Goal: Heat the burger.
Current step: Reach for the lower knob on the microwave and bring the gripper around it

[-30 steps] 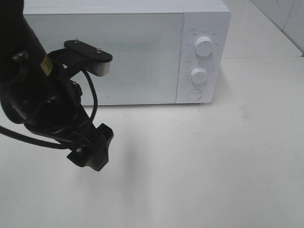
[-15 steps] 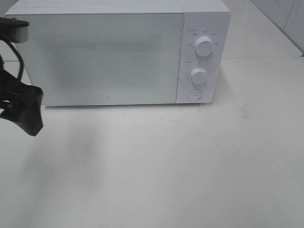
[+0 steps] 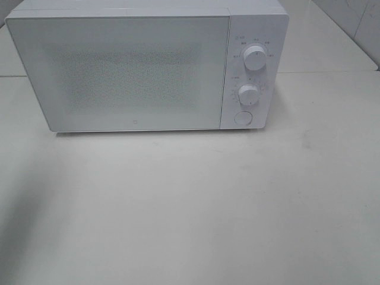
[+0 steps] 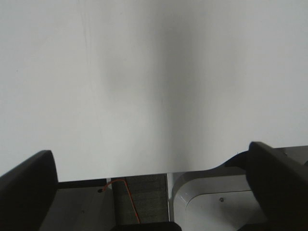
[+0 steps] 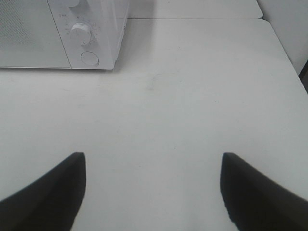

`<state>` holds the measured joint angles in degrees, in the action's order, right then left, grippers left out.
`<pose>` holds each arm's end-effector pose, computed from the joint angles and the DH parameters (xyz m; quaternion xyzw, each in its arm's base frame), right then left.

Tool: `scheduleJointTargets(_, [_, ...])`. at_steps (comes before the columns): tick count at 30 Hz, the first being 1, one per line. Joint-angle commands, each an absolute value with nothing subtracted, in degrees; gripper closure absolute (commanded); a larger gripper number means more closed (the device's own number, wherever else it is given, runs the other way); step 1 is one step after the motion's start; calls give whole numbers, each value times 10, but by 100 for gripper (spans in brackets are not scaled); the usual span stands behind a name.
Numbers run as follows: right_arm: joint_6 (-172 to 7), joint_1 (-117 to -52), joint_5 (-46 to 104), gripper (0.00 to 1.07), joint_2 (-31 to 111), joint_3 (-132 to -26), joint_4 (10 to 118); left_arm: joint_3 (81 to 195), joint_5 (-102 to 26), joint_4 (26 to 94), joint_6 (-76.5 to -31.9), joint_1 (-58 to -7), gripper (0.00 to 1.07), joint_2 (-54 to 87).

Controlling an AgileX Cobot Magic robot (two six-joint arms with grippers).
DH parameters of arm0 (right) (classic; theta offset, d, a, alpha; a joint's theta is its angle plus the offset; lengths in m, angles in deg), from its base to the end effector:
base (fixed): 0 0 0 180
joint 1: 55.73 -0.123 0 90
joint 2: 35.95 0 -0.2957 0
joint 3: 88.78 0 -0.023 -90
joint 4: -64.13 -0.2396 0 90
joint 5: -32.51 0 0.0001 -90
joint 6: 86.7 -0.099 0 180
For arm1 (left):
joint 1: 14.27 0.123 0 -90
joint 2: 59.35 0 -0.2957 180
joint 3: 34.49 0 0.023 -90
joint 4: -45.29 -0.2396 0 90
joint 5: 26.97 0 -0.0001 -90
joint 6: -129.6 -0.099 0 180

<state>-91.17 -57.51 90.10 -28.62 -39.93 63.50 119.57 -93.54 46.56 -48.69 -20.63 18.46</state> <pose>-0.0165 0.0004 0.2732 0.0196 0.8373 0.0353 0.5452 0.1909 -0.0233 0.2798 0.0369 0.9957 -0.0164 0.0834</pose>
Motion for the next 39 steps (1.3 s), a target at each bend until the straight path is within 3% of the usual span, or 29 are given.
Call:
scheduleJointTargets(1, [-909,-572,896,32,-303,-398,633,1156,-931,467,-490,-195,7,146])
scheduleJointTargets(20, [-909,-572,896,32,-303,-398,633,992,-854,462,-490,-195,7,-139])
scheduleJointTargets(39, [-909,-572,896,32,-303,-398,633,976,-884,468,-490,-195,7,-416])
